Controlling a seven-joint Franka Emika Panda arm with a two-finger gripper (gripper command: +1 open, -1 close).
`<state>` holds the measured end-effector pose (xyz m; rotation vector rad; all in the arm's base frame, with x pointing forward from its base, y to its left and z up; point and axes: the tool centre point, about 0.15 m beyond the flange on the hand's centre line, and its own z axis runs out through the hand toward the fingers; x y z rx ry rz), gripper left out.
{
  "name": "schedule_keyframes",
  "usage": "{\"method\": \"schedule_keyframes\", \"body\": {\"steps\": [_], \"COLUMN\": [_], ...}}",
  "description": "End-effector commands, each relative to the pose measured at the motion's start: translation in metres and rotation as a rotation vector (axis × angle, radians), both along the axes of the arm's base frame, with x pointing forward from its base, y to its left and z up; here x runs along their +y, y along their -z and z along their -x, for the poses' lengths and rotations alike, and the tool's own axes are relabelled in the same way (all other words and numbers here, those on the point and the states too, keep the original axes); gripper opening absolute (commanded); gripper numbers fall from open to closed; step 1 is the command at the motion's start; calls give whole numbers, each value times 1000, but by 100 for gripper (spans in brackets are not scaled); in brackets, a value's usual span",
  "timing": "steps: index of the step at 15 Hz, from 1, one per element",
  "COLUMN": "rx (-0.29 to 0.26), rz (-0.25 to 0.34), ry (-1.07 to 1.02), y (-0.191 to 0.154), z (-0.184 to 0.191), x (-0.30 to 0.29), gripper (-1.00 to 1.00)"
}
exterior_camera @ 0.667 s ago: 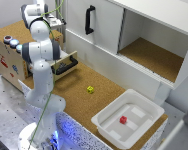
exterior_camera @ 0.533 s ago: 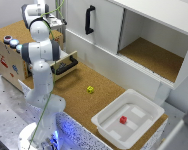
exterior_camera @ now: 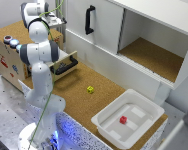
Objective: Toggle the green light switch to turn off the green light
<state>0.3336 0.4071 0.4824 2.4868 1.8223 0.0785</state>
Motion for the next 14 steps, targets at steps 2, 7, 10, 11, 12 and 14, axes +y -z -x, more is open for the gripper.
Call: {"method": "schedule_keyframes", "body": {"steps": [2,7,10,11,12,14], "rx": [-68,-34,-9,-8,-4,-9], "rz": [-68,-66,-75,-76,-80,-107], "ry": [-93,-75,-46,-43,-51,-67], "y": [-27,-45,-55,-54,-52,-46], "z": [61,134,185,195,202,208], "x": [-9,1,9,11,13,18], "gripper": [100,100,100,100,100,-100]}}
